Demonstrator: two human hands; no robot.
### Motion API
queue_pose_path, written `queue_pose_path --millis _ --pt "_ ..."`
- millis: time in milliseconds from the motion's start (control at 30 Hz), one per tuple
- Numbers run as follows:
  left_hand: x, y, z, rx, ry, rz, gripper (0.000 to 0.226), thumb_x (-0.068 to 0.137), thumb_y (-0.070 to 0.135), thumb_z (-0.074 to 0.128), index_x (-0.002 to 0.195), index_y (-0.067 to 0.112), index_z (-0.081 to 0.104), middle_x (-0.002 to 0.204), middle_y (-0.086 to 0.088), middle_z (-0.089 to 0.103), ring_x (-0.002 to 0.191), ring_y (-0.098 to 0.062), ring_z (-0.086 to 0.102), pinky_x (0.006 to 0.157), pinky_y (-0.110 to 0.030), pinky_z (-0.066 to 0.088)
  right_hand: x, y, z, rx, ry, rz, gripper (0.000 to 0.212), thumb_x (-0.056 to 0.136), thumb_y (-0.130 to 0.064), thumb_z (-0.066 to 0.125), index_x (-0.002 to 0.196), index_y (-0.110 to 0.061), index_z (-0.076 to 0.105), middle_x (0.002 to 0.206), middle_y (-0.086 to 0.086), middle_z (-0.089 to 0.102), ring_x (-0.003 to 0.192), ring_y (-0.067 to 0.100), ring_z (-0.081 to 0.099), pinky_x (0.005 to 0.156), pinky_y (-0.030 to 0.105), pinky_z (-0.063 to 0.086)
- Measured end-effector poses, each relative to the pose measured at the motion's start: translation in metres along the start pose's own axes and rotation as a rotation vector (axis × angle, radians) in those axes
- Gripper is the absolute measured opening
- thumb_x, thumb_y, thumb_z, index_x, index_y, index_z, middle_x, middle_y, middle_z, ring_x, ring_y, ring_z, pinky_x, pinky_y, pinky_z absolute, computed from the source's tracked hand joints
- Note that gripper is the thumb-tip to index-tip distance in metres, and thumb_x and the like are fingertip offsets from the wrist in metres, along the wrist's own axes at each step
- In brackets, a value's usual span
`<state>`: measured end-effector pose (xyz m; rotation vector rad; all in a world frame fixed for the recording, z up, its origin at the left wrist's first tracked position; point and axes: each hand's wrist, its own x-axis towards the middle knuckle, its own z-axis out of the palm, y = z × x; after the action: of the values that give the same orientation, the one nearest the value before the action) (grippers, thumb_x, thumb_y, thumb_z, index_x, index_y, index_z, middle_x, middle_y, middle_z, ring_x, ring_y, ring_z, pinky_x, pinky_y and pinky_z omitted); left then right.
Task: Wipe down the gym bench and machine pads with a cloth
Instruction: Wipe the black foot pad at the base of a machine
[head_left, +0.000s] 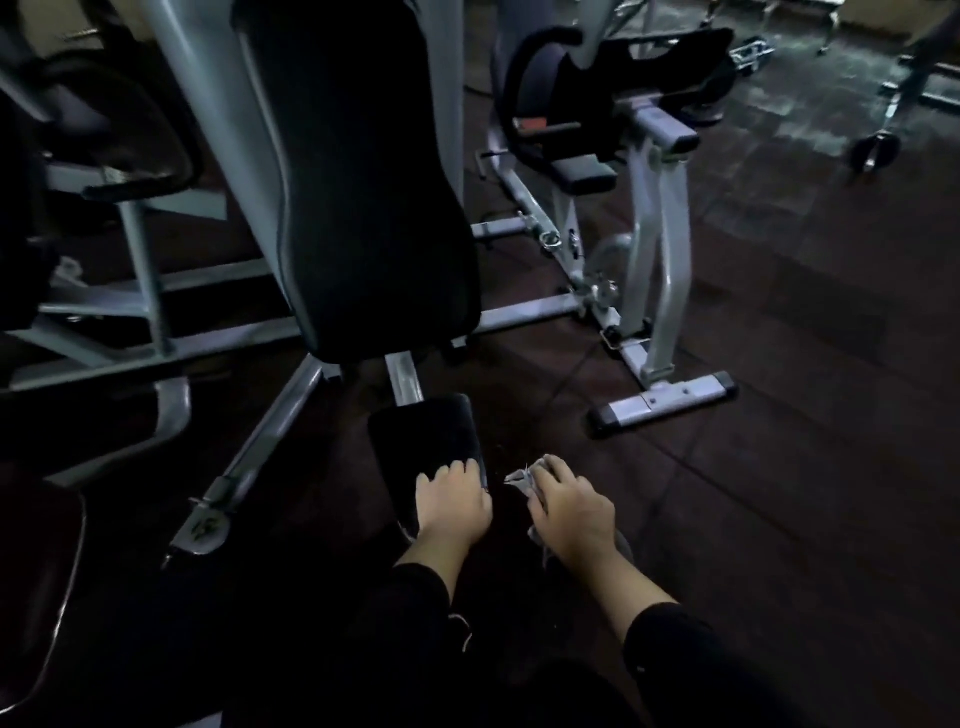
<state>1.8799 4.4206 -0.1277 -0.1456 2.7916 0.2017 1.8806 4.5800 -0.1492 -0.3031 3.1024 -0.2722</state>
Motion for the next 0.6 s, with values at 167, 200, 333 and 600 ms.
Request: queue_pose_path --millis 167,200,333,600 --pt "0.057 -0.005 -0.018 -0.066 -0.050 -0.113 0.040 0.097 0.035 0.039 0.132 0.017 0.045 0.130 -0.001 0.054 0.122 -0.021 0.050 0.103 -0.043 0.036 0.082 0.000 0.003 -0.051 -0.076 -0.079 0.037 0.091 -0.041 0.054 0.126 -0.030 0.057 0.140 -0.011 0.048 0.090 0.021 0.062 0.058 0.032 0.050" --pt "0.068 -0.006 -0.021 -0.075 -0.058 -0.135 0.040 0.097 0.034 0.039 0.133 0.017 0.044 0.131 -0.001 0.053 0.122 -0.021 0.050 0.103 -0.043 0.036 0.097 0.000 0.003 -0.046 -0.061 -0.092 0.036 0.091 -0.041 0.056 0.125 -0.029 0.058 0.139 -0.010 0.050 0.089 0.021 0.063 0.057 0.032 0.049" --pt "0.117 -0.004 -0.026 -0.140 -0.088 -0.273 0.043 0.098 0.033 0.038 0.137 0.016 0.041 0.135 -0.002 0.051 0.125 -0.021 0.048 0.105 -0.043 0.034 0.168 0.008 0.018 -0.030 -0.105 -0.253 0.033 0.074 -0.039 0.076 0.103 -0.028 0.068 0.116 -0.008 0.064 0.063 0.018 0.062 0.039 0.023 0.033" --pt "0.199 0.021 -0.029 -0.361 -0.063 -0.673 0.055 0.099 0.032 0.035 0.150 0.014 0.025 0.148 -0.004 0.039 0.134 -0.022 0.039 0.113 -0.045 0.027 0.320 0.033 0.038 -0.020 -0.117 -0.757 0.048 0.058 -0.028 0.090 0.102 -0.021 0.070 0.111 0.001 0.067 0.059 0.024 0.062 0.035 0.028 0.045"
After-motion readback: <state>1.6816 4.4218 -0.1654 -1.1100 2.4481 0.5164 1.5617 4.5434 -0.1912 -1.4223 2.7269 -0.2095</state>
